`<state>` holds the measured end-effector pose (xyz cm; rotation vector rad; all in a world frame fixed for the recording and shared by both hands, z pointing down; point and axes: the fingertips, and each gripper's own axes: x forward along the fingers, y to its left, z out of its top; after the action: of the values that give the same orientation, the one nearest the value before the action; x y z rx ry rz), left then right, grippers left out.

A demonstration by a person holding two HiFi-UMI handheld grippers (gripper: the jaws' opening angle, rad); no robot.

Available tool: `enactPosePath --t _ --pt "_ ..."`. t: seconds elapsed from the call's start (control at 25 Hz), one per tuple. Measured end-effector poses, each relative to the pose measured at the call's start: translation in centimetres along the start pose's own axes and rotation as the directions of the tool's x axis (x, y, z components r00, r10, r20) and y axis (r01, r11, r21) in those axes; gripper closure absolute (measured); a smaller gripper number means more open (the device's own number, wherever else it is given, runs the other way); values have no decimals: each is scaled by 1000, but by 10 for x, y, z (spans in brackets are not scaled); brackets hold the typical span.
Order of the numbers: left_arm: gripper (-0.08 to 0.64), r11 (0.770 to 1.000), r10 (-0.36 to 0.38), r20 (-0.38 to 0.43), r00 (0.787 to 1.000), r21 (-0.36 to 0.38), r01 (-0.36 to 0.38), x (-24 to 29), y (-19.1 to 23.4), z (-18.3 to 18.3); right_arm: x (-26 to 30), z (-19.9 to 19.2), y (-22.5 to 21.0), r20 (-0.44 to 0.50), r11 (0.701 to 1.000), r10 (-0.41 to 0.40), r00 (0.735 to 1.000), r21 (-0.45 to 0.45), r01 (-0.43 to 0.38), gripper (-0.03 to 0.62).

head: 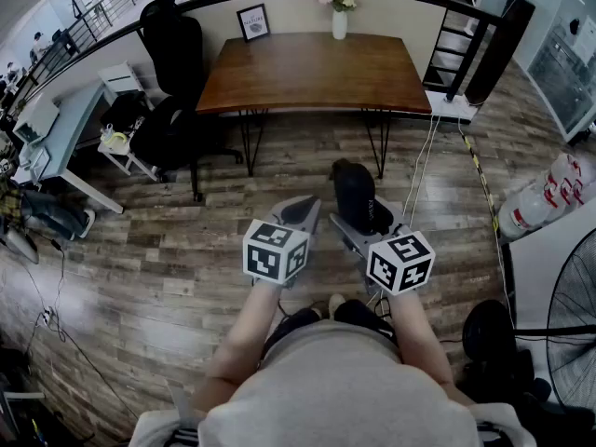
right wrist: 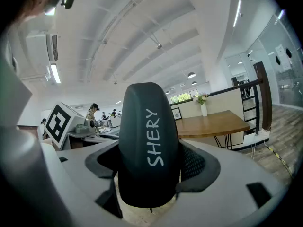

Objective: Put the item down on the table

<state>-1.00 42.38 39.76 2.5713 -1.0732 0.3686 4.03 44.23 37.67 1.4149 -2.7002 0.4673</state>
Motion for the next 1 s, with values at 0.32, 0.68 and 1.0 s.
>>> enactPosePath --t 0.32,0.68,1.0 --pt "552 1000 0 -3 1000 13 0 8 0 4 8 -4 5 -27 1000 23 999 4 -22 232" --pt "551 999 -28 17 999 15 28 5 1 4 7 -3 2 -43 998 -31 999 -47 29 230" --pt "548 994 -103 -7 995 33 103 -5 -1 -4 14 -16 8 -94 996 -57 994 -68 51 230"
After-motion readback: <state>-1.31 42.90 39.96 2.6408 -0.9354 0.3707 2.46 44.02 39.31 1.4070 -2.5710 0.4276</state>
